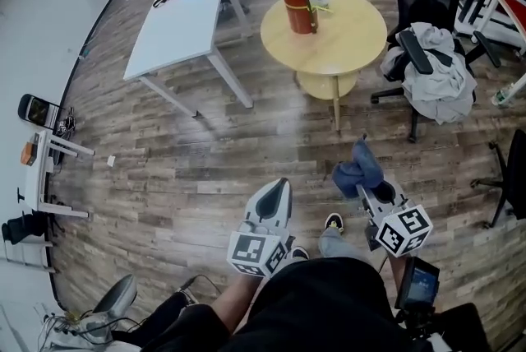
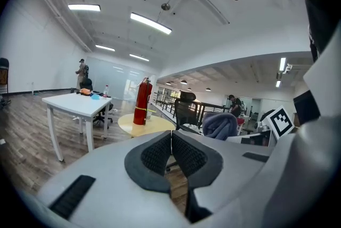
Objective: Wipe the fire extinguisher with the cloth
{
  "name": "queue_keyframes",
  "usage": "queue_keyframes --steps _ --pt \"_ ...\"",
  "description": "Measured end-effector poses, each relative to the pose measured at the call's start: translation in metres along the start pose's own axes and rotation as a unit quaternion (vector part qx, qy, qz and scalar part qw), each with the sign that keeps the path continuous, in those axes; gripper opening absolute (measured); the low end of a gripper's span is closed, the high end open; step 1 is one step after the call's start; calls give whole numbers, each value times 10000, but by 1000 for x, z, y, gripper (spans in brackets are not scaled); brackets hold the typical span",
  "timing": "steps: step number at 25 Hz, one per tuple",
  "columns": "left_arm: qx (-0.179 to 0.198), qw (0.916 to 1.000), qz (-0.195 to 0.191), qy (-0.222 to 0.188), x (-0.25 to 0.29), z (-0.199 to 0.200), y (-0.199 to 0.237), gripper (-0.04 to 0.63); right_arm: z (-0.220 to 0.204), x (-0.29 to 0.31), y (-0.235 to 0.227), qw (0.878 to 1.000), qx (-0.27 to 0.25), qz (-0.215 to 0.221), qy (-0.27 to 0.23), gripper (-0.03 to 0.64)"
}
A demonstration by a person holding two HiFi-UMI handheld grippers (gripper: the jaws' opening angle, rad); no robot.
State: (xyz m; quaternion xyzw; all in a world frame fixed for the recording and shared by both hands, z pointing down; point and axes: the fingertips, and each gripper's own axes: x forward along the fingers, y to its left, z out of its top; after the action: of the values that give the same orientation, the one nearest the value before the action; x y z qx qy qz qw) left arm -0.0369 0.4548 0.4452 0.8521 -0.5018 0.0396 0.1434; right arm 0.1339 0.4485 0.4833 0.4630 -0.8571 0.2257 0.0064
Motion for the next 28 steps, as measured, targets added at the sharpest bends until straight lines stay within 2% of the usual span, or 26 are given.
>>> queue_keyframes --steps 6,14,20,24,28 --pt "119 9998 73 124 49 11 0 23 16 22 -48 9999 120 39 49 72" --pt "124 9997 35 213 90 19 26 23 22 62 -64 9998 60 51 187 72" --pt "-40 9999 -57 106 133 30 72 23 37 118 -78 9995 -78 -185 259 72" --pt "-49 9997 -206 85 154 41 106 23 48 164 -75 9996 -8 -149 250 72" --pt "-62 9996 -285 55 170 52 144 23 62 203 -72 9988 -273 -305 270 72"
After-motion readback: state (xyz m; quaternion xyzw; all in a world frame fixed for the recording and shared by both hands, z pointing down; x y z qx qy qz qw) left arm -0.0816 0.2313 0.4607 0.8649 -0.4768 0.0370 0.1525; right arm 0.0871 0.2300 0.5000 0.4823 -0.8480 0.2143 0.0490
